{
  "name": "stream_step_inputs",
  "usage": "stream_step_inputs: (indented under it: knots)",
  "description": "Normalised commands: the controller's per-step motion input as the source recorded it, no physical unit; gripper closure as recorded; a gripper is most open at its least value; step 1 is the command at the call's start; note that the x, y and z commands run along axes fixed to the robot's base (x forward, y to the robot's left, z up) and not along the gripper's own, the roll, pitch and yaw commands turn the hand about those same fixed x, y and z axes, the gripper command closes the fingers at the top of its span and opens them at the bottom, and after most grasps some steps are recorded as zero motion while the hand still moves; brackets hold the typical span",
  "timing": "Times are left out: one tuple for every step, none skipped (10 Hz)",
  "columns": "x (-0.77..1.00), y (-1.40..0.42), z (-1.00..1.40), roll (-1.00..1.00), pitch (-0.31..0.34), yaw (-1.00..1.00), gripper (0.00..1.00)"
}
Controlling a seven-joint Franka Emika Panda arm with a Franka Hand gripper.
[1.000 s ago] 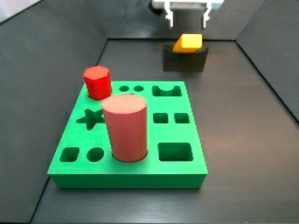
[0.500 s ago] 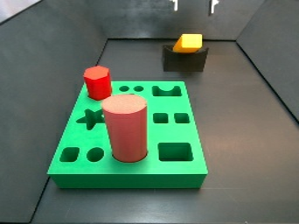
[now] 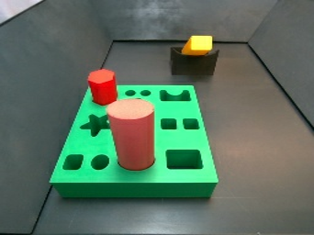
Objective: Pick up the rectangle object. Move up. Place the rectangle object on the fixture. Regrasp the rectangle object. Move to above the board. Insert the rectangle object.
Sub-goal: Regrasp the rectangle object.
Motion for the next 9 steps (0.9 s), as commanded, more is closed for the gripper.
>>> stream_step_inputs:
  knots:
    - [-0.01,-0.38,0.13,1.00,0.021,0.02,0.00]
    - [-0.01,-0.10,0.07,1.00,0.018,0.02,0.00]
    - [-0.01,-0.04,0.04,1.00,0.016,0.02,0.00]
    - [0.00,-0.05,0.03,1.00,0.014,0.02,0.00]
    - [0.01,-0.04,0.02,1.00,0.013,0.02,0.00]
    - [0.01,-0.03,0.01,1.00,0.015,0.03,0.00]
    - [0.00,-0.02,0.01,1.00,0.020,0.03,0.00]
    - [0.01,-0.02,0.01,1.00,0.027,0.03,0.00]
    - [0.02,-0.02,0.00,1.00,0.033,0.03,0.00]
